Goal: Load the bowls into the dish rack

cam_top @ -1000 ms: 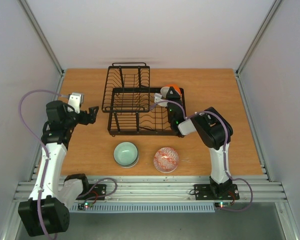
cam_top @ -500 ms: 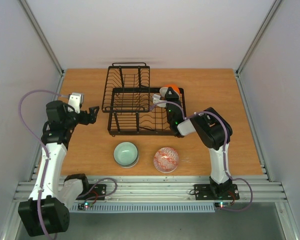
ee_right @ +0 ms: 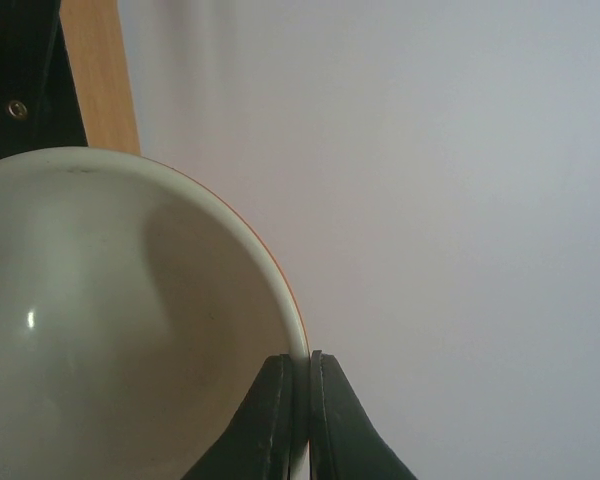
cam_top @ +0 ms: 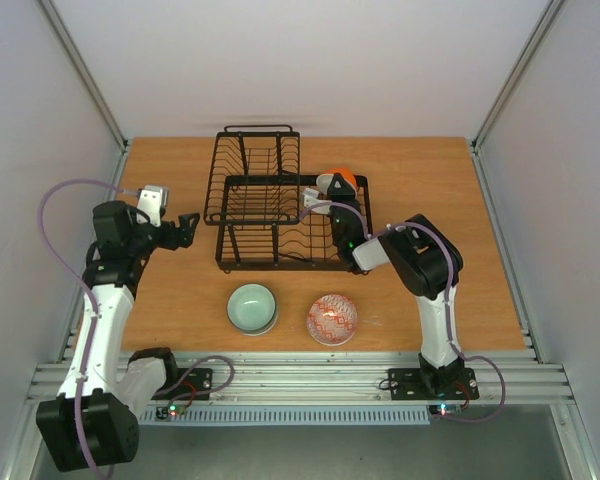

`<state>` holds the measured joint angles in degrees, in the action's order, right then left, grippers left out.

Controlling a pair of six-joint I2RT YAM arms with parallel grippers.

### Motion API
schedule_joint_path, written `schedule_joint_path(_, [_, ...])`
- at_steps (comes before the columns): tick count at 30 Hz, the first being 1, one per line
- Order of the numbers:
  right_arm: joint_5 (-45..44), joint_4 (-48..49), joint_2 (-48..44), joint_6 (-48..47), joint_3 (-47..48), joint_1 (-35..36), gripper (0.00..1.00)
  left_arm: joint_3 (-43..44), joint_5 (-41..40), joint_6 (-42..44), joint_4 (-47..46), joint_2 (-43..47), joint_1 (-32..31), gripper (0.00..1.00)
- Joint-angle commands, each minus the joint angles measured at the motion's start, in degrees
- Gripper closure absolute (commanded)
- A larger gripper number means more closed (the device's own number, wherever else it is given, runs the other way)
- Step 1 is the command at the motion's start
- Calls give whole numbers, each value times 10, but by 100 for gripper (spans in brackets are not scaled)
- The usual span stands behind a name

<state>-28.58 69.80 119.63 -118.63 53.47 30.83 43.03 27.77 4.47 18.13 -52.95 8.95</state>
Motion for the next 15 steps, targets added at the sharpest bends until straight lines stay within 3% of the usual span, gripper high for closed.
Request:
schedule_joint_path(1, [5, 83, 15, -85, 23, 3, 99, -1, 11, -8, -29, -4, 3, 6])
schedule_joint_path(15, [-26, 83, 11, -48, -19, 0, 99, 0, 11, -10, -28, -7, 3, 6])
